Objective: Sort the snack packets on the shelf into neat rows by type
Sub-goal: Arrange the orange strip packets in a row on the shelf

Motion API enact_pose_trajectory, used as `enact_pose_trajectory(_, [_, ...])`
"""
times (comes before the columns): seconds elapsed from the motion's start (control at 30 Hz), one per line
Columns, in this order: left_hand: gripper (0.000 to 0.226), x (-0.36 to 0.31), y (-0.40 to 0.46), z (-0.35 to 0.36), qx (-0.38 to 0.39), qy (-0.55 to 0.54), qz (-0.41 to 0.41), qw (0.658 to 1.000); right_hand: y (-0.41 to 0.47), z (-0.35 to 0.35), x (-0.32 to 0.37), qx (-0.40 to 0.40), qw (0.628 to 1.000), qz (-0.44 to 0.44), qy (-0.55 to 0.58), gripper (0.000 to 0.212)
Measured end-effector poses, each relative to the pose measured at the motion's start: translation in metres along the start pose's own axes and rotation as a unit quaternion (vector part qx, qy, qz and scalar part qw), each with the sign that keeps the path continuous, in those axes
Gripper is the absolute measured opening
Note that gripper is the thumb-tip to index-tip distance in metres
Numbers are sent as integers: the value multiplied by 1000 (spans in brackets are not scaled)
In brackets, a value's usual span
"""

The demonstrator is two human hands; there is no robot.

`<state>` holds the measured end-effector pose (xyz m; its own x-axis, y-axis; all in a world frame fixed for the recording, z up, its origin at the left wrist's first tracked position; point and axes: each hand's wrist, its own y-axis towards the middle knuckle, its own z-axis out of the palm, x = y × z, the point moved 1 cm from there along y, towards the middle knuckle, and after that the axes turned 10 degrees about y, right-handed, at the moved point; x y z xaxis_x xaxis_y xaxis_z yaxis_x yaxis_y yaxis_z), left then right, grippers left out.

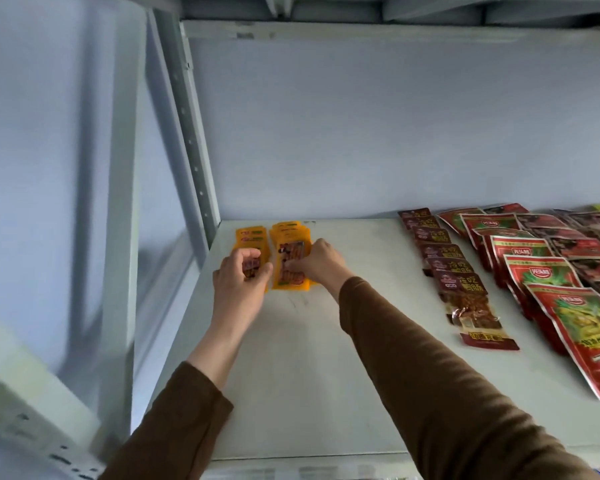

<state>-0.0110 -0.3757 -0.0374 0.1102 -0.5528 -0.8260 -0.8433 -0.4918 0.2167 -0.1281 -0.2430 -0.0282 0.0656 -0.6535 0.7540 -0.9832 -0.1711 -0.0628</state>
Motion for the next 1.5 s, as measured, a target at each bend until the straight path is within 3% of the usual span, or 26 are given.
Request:
enact_pose_trajectory(0.1, [28,-3,-1,3,7,-25,-4,1000,-1,0,-8,-7,996,12,88,51])
enact_pose_trajectory(0.2, [30,-8,-2,9,19,-81,-19,996,-10,-1,-14,-11,967,16,253,34])
enact_pose_trajectory(0.33, [49,-26,-2,13,67,-194,-90,975,-36,-15,-14,47,899,-38,433,34])
enact_pose_trajectory(0.43, [53,-43,1,16,187,-292,-107,932,-56,-29,-12,127,852,-99,498,44])
enact_pose_trajectory(0.5, [50,-53,-1,20,244,-335,-99,905,-67,-38,-11,132,861,-119,477,42])
enact_pose_trajectory(0.57, [39,-60,-3,29,249,-338,-85,904,-73,-48,-12,56,924,-148,347,32])
enact_pose_trajectory(0.63, [30,-65,-6,37,238,-334,-71,910,-75,-57,-15,1,957,-167,239,27])
enact_pose_trajectory(0.73, [22,-73,-11,47,256,-351,-53,899,-80,-70,-23,58,940,-150,300,38])
enact_pose_trajectory(0.9, [40,-80,-13,55,267,-305,-18,914,-86,-86,-35,138,916,-130,355,53])
enact_pose_trajectory(1.13, [29,-90,-9,61,283,-301,-59,909,-87,-84,-46,119,910,-131,376,49])
enact_pose_trajectory(1.23, [31,-90,-6,66,233,-284,-91,926,-85,-81,-49,114,912,-138,369,60])
enact_pose_trajectory(1.37, [18,-92,-4,73,198,-292,-79,932,-84,-78,-48,94,914,-162,361,69])
enact_pose_trajectory(1.5, [20,-90,0,74,198,-286,-77,934,-78,-77,-54,106,907,-169,372,64])
